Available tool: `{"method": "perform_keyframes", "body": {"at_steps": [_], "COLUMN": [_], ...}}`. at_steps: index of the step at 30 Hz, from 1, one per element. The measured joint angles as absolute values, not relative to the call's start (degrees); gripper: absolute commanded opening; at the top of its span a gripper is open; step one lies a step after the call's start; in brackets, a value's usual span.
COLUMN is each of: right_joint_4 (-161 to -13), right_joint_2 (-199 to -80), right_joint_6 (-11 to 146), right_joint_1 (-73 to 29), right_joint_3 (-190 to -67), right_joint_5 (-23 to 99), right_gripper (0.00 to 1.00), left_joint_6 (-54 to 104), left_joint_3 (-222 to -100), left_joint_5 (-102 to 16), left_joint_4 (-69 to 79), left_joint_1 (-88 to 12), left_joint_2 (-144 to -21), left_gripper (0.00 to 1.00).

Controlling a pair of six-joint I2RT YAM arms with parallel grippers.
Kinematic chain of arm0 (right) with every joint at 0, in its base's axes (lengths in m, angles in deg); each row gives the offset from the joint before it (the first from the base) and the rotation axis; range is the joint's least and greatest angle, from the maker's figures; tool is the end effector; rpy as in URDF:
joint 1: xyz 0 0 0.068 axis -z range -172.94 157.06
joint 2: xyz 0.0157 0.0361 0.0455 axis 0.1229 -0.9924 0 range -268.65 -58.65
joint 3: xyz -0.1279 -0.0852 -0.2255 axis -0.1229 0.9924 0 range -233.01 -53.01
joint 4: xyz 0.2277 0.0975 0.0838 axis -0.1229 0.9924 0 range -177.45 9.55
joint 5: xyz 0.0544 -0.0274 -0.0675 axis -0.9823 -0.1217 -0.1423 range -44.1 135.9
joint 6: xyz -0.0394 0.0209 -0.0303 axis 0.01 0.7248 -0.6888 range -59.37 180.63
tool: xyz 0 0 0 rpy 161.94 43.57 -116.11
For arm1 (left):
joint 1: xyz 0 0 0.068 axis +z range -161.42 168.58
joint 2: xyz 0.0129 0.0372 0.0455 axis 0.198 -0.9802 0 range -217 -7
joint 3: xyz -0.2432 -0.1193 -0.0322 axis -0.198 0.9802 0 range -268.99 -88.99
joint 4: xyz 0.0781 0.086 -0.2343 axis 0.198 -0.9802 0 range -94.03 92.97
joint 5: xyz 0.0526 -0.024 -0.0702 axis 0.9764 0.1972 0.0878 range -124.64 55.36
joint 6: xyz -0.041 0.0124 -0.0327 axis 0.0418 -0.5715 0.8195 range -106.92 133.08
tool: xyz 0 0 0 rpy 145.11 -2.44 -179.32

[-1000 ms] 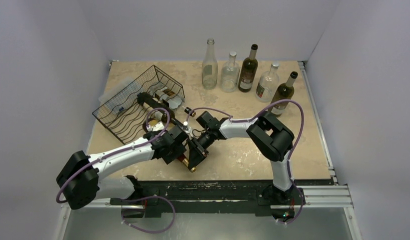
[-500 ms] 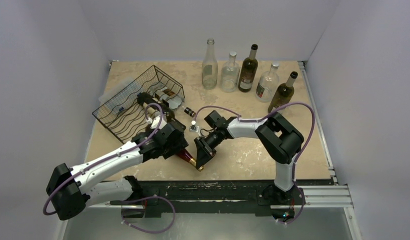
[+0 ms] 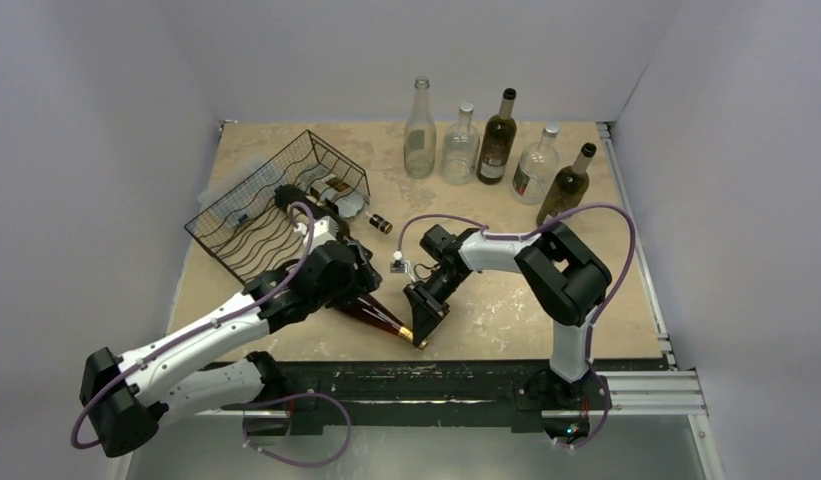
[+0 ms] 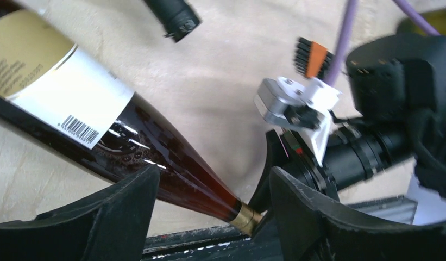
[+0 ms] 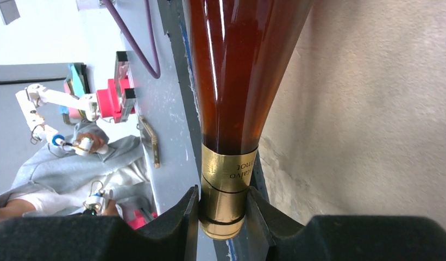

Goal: Take the wine bottle off the wine rack
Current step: Pick up the wine bottle from the wine rack.

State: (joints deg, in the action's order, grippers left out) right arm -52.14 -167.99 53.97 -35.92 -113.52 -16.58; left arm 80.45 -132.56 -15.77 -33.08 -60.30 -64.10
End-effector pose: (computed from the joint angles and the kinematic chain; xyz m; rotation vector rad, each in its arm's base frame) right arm 0.2150 0.2434 0.1277 1.1176 -2.2323 -1.4779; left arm 0.1394 -0.1421 0.2541 -0.5404 2.3886 -0.5494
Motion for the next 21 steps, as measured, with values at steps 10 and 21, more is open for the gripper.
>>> {"method": "perform_keyframes", "body": {"at_steps": [10, 21], "right_joint_4": [-45.9, -42.9], "right_joint_2": [-166.8, -166.8], "right_joint_6": [46.4, 43.2], "right_joint_1": [-32.8, -32.2], "right_joint_3": [-113.5, -113.5], "right_joint_5": [-16.6, -16.8], "right_gripper": [0.05, 0.05], "left_joint_6": [49.9, 3.4], "left_joint_3": [-128.4, -130.5], "left_joint_5": [-28.3, -40.4], "left_joint_4": [-24.0, -23.6], "left_joint_1": [-61.0, -68.2], "left_joint_2": [-49.7, -52.2], "left_gripper": [0.88, 0.91]}}
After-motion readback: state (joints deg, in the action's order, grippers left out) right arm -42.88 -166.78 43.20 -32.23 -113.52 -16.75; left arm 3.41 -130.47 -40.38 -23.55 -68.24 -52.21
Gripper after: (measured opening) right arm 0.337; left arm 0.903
